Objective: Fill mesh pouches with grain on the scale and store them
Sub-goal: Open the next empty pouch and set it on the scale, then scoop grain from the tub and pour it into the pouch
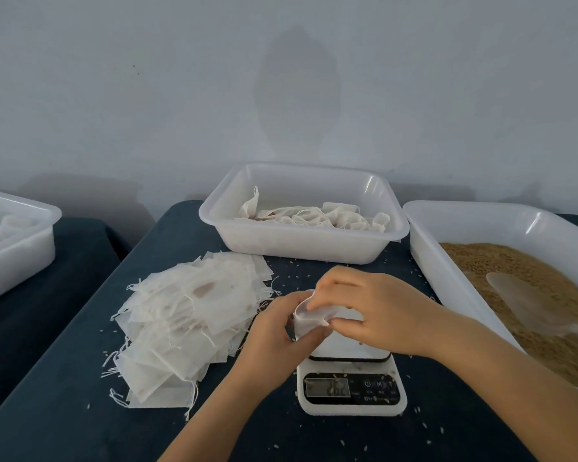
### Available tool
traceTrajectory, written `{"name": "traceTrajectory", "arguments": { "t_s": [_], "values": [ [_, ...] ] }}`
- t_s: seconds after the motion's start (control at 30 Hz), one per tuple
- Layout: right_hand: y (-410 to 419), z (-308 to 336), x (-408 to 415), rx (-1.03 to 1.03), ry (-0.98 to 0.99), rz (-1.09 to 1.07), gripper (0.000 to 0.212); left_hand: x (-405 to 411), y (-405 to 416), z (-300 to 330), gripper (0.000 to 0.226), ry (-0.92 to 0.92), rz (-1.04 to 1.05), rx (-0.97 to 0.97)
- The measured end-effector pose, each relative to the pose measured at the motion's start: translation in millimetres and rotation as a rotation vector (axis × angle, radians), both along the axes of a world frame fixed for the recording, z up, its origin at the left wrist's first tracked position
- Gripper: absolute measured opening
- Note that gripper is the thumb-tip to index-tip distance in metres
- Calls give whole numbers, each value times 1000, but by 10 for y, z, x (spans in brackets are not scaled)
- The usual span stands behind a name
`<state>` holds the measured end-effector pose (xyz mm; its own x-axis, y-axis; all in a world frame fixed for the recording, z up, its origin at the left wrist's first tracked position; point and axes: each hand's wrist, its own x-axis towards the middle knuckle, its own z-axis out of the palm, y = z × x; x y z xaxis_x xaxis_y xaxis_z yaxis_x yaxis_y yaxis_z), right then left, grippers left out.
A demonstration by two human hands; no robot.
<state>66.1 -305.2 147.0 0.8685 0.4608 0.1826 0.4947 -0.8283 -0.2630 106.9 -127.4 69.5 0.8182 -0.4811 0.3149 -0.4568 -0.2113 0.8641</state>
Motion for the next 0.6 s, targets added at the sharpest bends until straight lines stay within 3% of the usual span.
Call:
{"name": "traceTrajectory", "arguments": {
  "t_s": [0.13, 0.3, 0.43, 0.6],
  "values": [
    [-291, 159, -78, 69, 93, -190, 52, 11, -111, -33, 35, 95, 31, -42],
    [-1199, 351, -172, 280, 24, -620, 29, -39, -312, -31, 34, 142, 17, -50],
    [-2002, 319, -382, 68, 172, -944, 28, -89, -524, 2, 34, 133, -4, -32],
    [-2565, 53, -673, -331, 519, -1146, 47, -152, -764, 92, 35, 138, -86, -67]
  ]
}}
